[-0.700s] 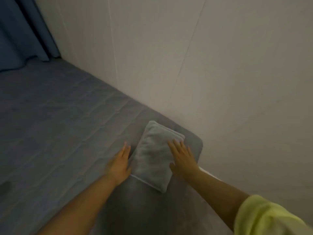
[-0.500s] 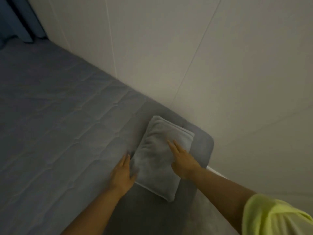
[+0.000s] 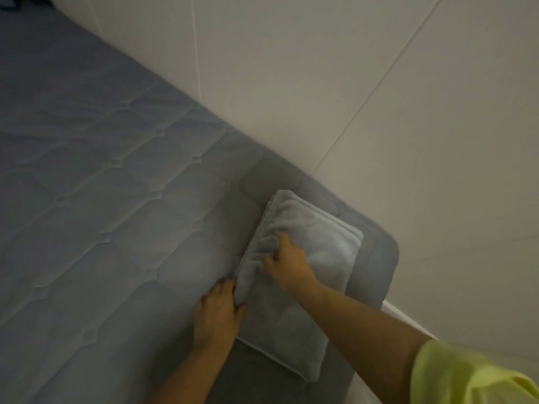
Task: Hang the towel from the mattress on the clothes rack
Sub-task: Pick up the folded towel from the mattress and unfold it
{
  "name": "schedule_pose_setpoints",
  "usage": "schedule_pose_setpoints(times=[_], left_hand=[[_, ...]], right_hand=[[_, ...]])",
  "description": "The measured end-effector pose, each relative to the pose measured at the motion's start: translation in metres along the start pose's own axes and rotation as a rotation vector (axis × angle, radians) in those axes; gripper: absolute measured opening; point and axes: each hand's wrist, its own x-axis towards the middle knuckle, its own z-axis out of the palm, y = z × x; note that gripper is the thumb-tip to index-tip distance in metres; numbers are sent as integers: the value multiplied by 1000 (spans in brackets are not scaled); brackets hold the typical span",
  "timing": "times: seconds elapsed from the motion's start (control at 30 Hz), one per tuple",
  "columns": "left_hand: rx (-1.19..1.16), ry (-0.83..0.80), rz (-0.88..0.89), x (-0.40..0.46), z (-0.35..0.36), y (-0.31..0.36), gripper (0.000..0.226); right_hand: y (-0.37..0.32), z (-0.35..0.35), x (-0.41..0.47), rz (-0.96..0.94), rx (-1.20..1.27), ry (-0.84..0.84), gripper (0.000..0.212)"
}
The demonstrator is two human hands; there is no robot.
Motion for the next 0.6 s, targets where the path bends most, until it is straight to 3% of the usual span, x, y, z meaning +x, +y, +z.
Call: schedule_pose_setpoints(times=[0.07, 0.13, 0.27, 0.43, 0.6], left_hand=[[58, 62, 119, -6, -2, 6, 29], [115, 93, 290, -16, -4, 17, 28], [119, 147, 580, -30, -13, 41, 44], [87, 69, 570, -38, -41, 67, 36], [182, 52, 682, -46, -81, 105, 26]], right_hand=[[-5, 1, -1, 134, 84, 40, 65], [-10, -2, -5, 195, 71, 31, 68], [-9, -18, -13, 243, 102, 126, 27], [-4, -61, -40, 512, 750, 299, 10], [7, -127, -85, 472, 689, 475, 43]])
